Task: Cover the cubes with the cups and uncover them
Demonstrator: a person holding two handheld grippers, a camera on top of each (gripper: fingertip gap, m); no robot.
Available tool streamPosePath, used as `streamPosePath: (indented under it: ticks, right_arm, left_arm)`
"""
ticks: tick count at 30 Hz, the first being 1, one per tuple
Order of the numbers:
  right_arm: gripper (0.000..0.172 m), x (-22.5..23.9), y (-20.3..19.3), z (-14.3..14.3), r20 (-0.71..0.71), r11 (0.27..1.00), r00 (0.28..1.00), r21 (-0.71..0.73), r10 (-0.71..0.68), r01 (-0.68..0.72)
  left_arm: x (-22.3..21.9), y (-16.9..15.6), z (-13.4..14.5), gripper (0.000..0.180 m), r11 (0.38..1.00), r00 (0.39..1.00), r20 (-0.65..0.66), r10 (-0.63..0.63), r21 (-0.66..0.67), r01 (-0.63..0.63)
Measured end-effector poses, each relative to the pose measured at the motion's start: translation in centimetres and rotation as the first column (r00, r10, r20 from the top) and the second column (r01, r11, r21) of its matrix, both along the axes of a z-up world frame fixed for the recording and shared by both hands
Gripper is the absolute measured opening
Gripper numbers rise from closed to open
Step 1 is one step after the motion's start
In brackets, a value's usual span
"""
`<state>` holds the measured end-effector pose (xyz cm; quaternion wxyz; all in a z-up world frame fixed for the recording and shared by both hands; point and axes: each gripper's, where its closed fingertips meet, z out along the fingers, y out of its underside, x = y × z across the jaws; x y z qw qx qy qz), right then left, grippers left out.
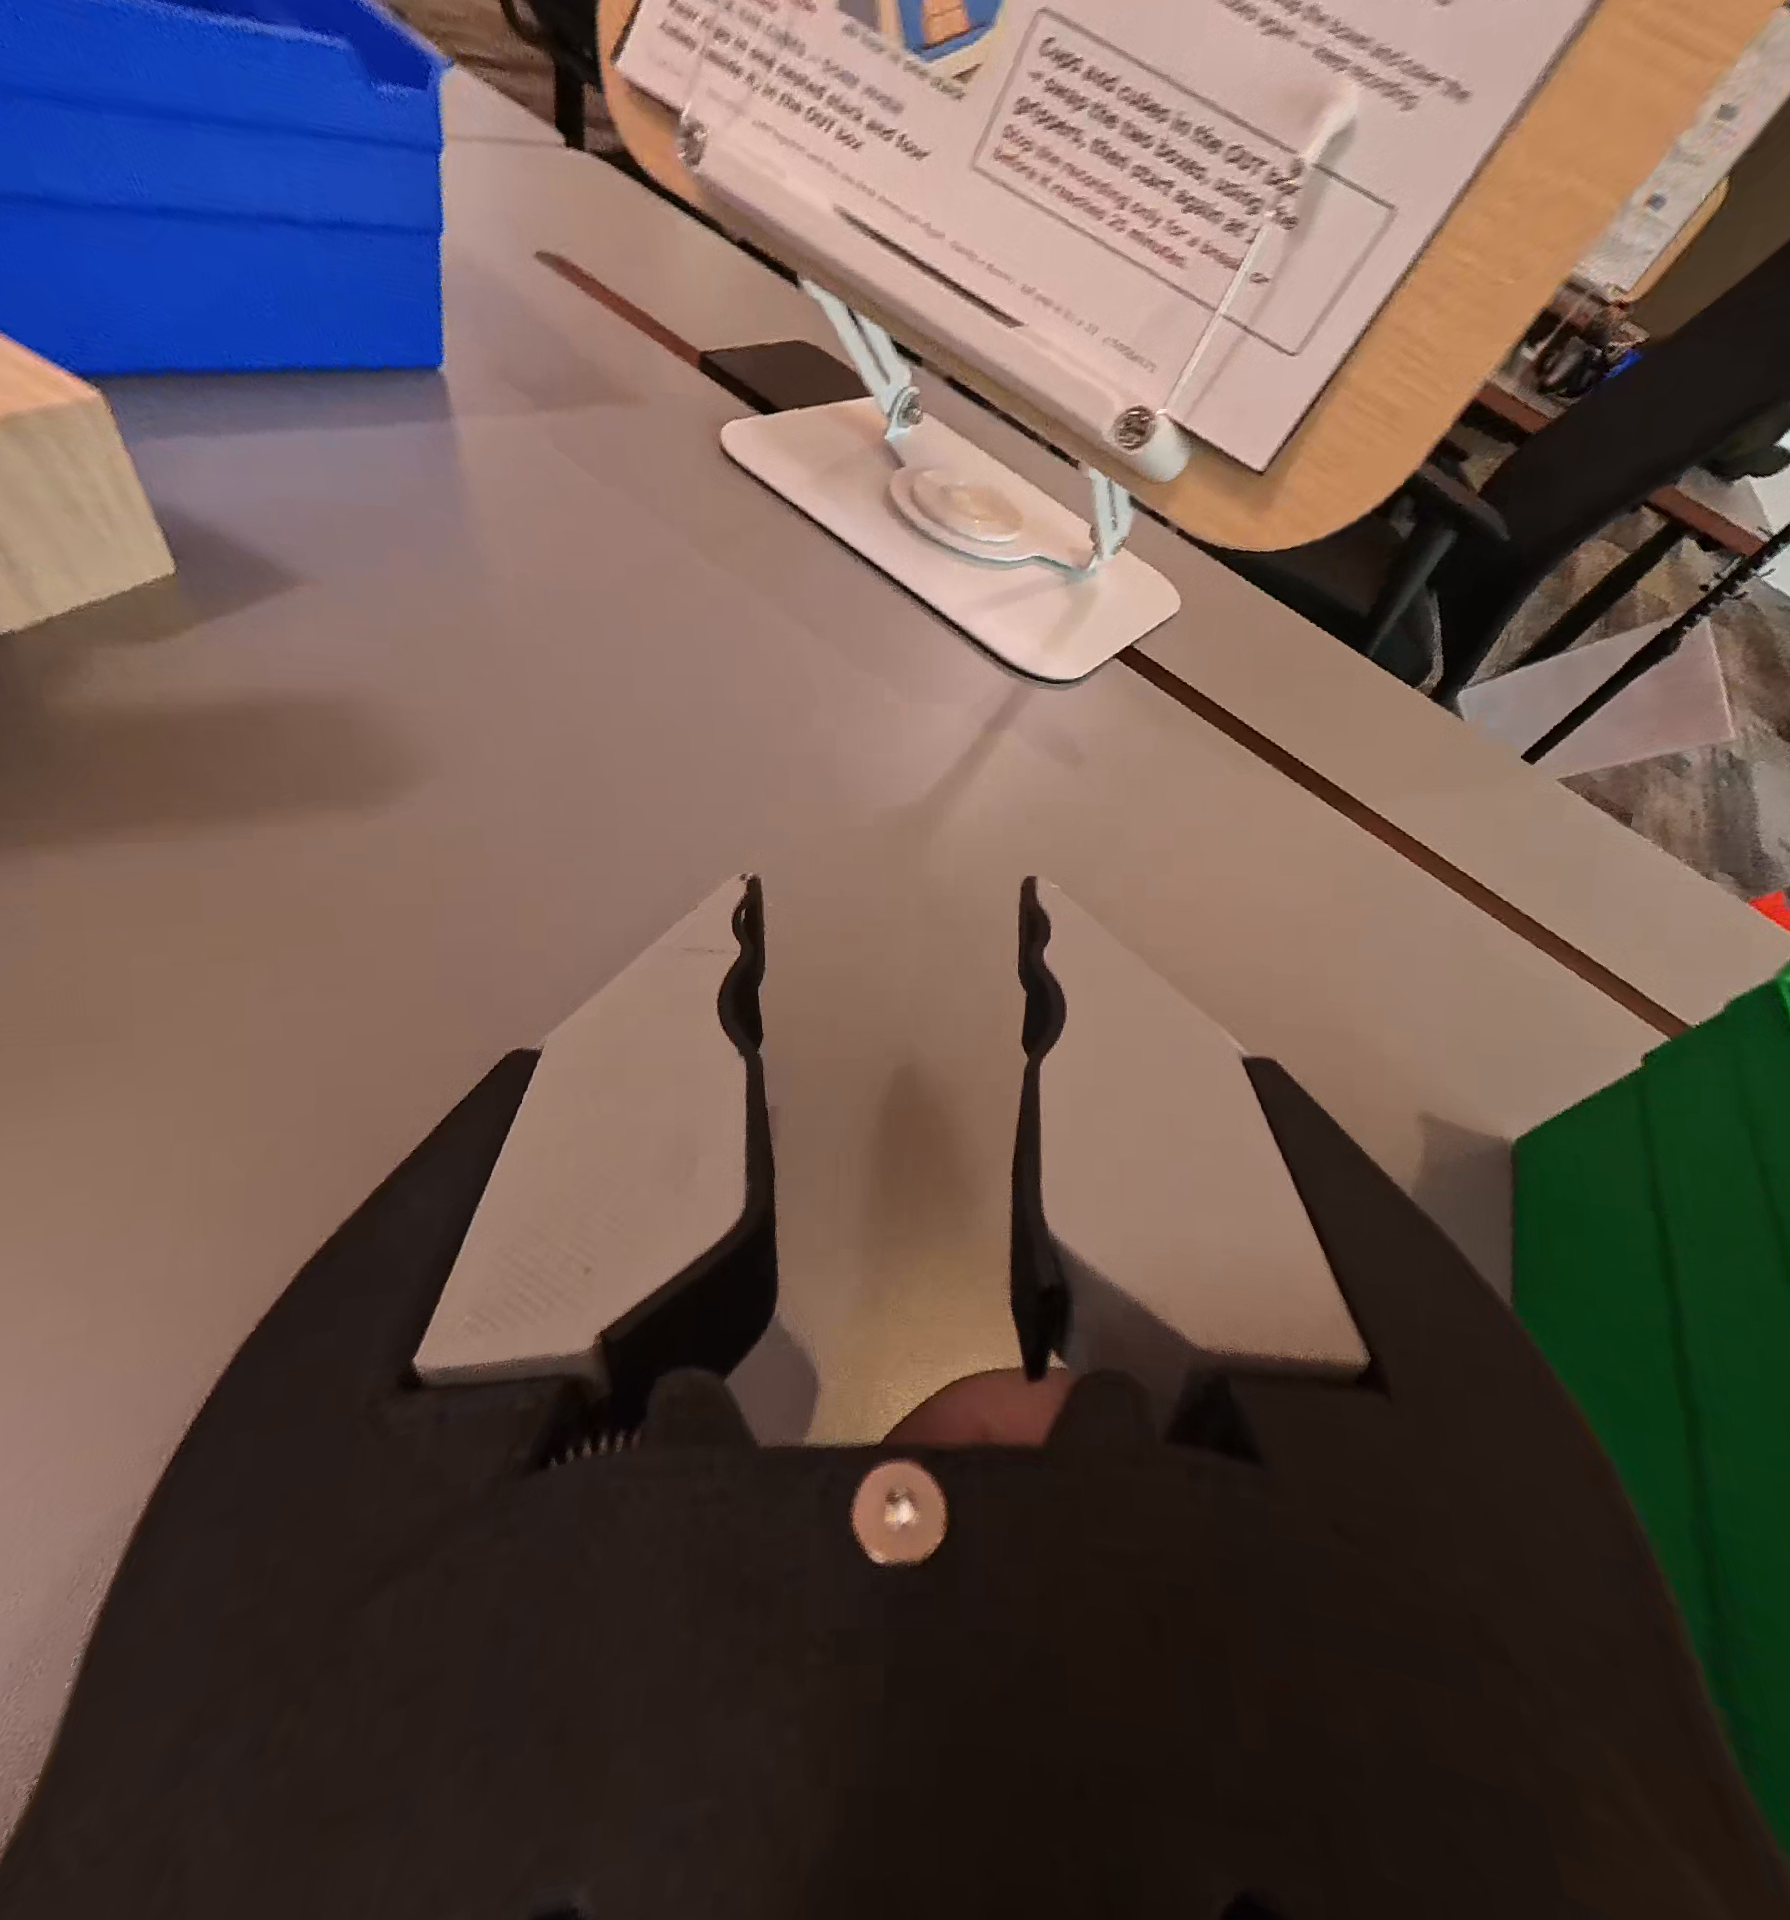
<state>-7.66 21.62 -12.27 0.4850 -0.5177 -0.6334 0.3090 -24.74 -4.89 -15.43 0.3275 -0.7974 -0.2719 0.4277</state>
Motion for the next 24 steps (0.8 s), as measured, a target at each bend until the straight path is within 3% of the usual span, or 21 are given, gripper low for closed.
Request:
streamPosePath:
  ticks: [2, 4, 7, 8, 9, 11, 13, 17, 24]
  right_arm:
    - [0.046, 0.1, 0.6, 0.5, -0.018, 0.999, 1.0, -0.034, -0.009, 0.008]
    - [0.047, 0.1, 0.8, 0.5, -0.022, 0.999, 1.0, -0.052, -0.007, 0.006]
    - [0.055, -0.1, -0.1, -0.1, -0.003, 0.997, 0.999, -0.062, 0.047, -0.047]
    - [0.058, -0.2, -0.7, -0.5, 0.014, 0.994, 0.997, -0.076, 0.079, -0.078]
    - [0.06, -0.3, -1.5, -1.0, 0.031, 0.988, 0.992, -0.096, 0.121, -0.118]
    - [0.059, -0.4, -2.6, -1.9, 0.058, 0.978, 0.983, -0.133, 0.172, -0.164]
    - [0.059, -0.6, -2.8, -2.4, 0.073, 0.973, 0.981, -0.157, 0.18, -0.167]
    - [0.06, -0.9, -3.2, -2.8, 0.08, 0.959, 0.972, -0.197, 0.222, -0.203]
    - [0.065, -1.0, -5.0, -4.4, 0.133, 0.925, 0.941, -0.27, 0.31, -0.266]
  left_arm:
    - [0.3, 1.1, -0.1, 0.0, 0.997, 0.997, 0.033, -0.065, 0.04, 0.063]
    - [2.2, 4.5, -0.5, 0.0, 0.947, 0.95, 0.194, -0.245, 0.258, 0.192]
    - [6.8, 10.4, -1.8, 0.0, 0.774, 0.7, 0.416, -0.58, 0.549, 0.315]
    - [7.0, 11.2, -2.7, 0.0, 0.787, 0.668, 0.465, -0.581, 0.531, 0.315]
    - [6.0, 11.2, -3.3, 0.0, 0.833, 0.715, 0.463, -0.524, 0.454, 0.316]
    - [3.5, 11.1, -1.8, 0.0, 0.877, 0.855, 0.296, -0.427, 0.367, 0.311]
    - [2.8, 11.1, -0.6, 0.0, 0.887, 0.898, 0.191, -0.395, 0.332, 0.32]
    - [3.6, 12.8, -2.8, 0.0, 0.901, 0.864, 0.269, -0.426, 0.216, 0.377]
    - [4.6, 17.3, -2.9, 0.0, 0.867, 0.842, 0.206, -0.499, 0.115, 0.485]
